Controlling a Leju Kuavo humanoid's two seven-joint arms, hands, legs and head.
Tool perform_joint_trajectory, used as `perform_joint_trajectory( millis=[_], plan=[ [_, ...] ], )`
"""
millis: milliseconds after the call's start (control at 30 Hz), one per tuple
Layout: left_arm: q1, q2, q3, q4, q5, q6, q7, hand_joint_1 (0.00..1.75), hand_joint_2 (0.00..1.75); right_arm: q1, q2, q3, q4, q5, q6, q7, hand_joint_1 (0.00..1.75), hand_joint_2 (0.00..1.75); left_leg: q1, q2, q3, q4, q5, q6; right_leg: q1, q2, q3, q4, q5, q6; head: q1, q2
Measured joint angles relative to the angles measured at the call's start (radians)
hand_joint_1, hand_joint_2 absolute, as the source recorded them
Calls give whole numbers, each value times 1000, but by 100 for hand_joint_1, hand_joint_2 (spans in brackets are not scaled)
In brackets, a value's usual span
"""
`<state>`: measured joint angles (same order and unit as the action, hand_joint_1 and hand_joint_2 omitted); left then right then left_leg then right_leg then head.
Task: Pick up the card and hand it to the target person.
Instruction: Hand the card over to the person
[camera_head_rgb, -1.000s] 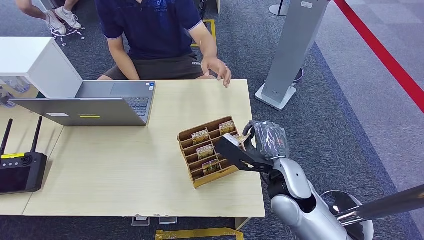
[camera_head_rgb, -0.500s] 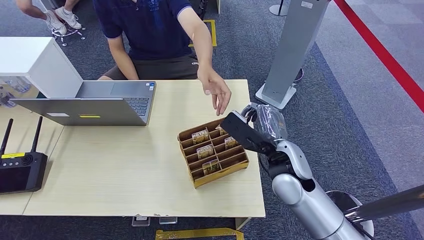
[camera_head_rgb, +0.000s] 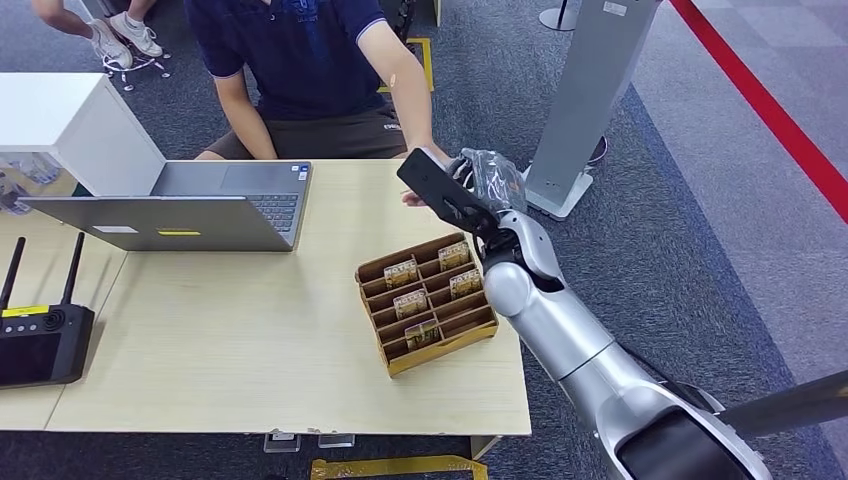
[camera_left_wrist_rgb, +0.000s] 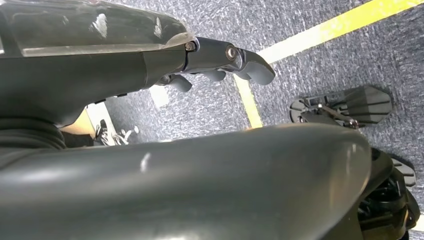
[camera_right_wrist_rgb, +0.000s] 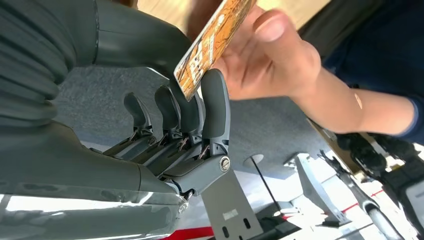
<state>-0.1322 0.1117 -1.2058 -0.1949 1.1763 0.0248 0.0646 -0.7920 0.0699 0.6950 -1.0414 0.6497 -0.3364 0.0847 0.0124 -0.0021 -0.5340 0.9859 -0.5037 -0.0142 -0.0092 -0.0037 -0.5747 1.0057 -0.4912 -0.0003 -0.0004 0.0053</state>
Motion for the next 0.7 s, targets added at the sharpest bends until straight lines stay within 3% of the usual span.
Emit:
perform_joint_trajectory(
  millis=[167, 300, 700],
  plan=[
    [0, -2, 0, 0, 2, 0, -4, 0, 0, -26, 53, 11, 123, 1, -27, -16, 134, 175, 0, 0, 0, 0, 0, 0, 0, 0, 0, 0, 0, 0, 0, 0],
    [0, -2, 0, 0, 2, -2, -3, 0, 0, -34, 74, 17, 187, 10, -44, -17, 0, 175, 0, 0, 0, 0, 0, 0, 0, 0, 0, 0, 0, 0, 0, 0],
    [0, -2, -6, 0, 10, -6, -5, 0, 0, -41, 85, 20, 250, -10, -65, -34, 0, 175, 0, 0, 1, 0, 0, 0, 0, 0, 0, 0, 0, 0, 0, 0]
  ],
)
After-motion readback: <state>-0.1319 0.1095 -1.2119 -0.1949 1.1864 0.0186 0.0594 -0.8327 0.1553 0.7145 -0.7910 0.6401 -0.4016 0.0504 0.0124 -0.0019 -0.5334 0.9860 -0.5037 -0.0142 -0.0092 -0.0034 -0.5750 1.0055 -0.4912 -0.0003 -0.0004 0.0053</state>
